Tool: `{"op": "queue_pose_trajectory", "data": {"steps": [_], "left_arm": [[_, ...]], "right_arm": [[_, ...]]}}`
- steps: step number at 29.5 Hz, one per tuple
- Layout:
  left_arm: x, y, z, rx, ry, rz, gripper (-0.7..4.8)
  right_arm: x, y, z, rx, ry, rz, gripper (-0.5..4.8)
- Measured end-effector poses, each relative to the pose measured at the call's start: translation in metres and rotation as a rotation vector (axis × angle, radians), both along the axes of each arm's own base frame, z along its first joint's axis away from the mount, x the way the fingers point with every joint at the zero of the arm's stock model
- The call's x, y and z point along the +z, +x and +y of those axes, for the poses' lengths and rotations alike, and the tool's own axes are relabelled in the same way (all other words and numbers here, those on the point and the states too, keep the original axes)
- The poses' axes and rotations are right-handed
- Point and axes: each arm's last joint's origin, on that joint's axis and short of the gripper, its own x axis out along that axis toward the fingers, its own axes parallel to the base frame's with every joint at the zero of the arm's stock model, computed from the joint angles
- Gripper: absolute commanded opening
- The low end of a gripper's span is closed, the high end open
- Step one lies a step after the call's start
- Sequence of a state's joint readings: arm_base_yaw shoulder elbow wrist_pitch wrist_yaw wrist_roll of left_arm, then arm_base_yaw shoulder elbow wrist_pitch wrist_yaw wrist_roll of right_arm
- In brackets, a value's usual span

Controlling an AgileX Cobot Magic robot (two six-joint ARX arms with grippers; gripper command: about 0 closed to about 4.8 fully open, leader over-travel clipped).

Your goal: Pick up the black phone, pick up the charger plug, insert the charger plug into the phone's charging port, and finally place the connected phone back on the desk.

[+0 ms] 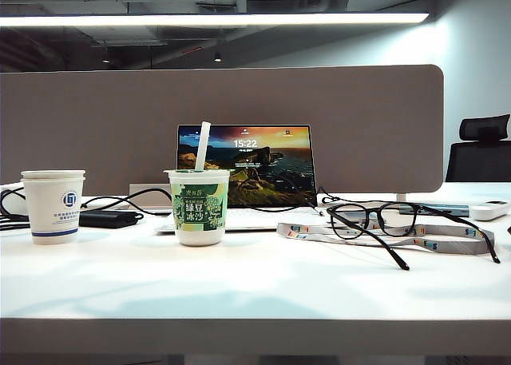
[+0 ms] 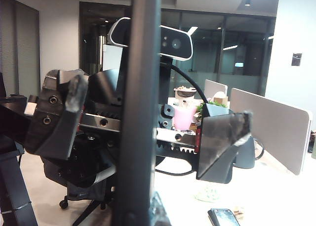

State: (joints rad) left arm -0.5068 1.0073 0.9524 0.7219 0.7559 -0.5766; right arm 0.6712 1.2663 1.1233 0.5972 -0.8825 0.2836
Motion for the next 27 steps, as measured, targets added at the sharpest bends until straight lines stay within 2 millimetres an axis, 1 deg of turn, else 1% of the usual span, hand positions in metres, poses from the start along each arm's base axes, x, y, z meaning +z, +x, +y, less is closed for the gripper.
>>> {"op": "queue_pose_trajectory", "data": {"steps": [3,4,6,8,9,10,14,15,18,19,21,23,27], "left_arm": [[0.0,0.0,0.0,0.0,0.0,0.0,4.79],[0.0,0.0,0.0,0.0,0.0,0.0,4.61],[0.0001,-0.0001,0.0001,0.0,0.0,0.0,4.14],[0.0,0.0,0.0,0.0,0.0,0.0,3.36],[0.0,0.0,0.0,0.0,0.0,0.0,3.16],[0.0001,-0.0001,0.0001,0.0,0.0,0.0,3.04],[0.0,0.0,0.0,0.0,0.0,0.0,3.02],[0.0,0.0,0.0,0.0,0.0,0.0,2.9],[0.0001,-0.0001,0.0001,0.0,0.0,-0.001,1.63],[0.0001,-0.0001,0.0001,0.0,0.0,-0.001,1.37],[0.0,0.0,0.0,-0.001,0.0,0.0,1.08],[0.0,0.0,0.0,0.0,0.0,0.0,1.04],[0.0002,-0.0002,0.0001,0.002,-0.001,-0.005,0.17]], "right_arm": [[-0.0001,-0.0002,0.0004,0.002,0.0,0.0,-0.01],[-0.0004,0.0001,0.0006,0.002,-0.001,0.001,-0.01],[-0.0011,0.0011,0.0012,0.001,-0.001,0.001,-0.01],[-0.0022,0.002,0.0018,0.001,-0.006,0.008,-0.01],[-0.0028,0.0023,0.0023,0.002,-0.009,0.011,-0.01],[-0.003,0.0024,0.0023,0.001,-0.01,0.012,-0.01],[-0.0043,0.003,0.0041,0.005,-0.012,0.016,-0.01],[-0.0049,0.0034,0.0047,0.007,-0.014,0.018,-0.01],[-0.0057,0.0041,0.0054,0.007,-0.016,0.021,-0.01],[-0.0059,0.0043,0.0056,0.007,-0.017,0.021,-0.01],[-0.0064,0.0047,0.0059,0.006,-0.018,0.023,-0.01],[-0.0067,0.0051,0.0061,0.006,-0.019,0.027,-0.01],[-0.0067,0.005,0.0062,0.012,-0.02,0.037,-0.01]]}}
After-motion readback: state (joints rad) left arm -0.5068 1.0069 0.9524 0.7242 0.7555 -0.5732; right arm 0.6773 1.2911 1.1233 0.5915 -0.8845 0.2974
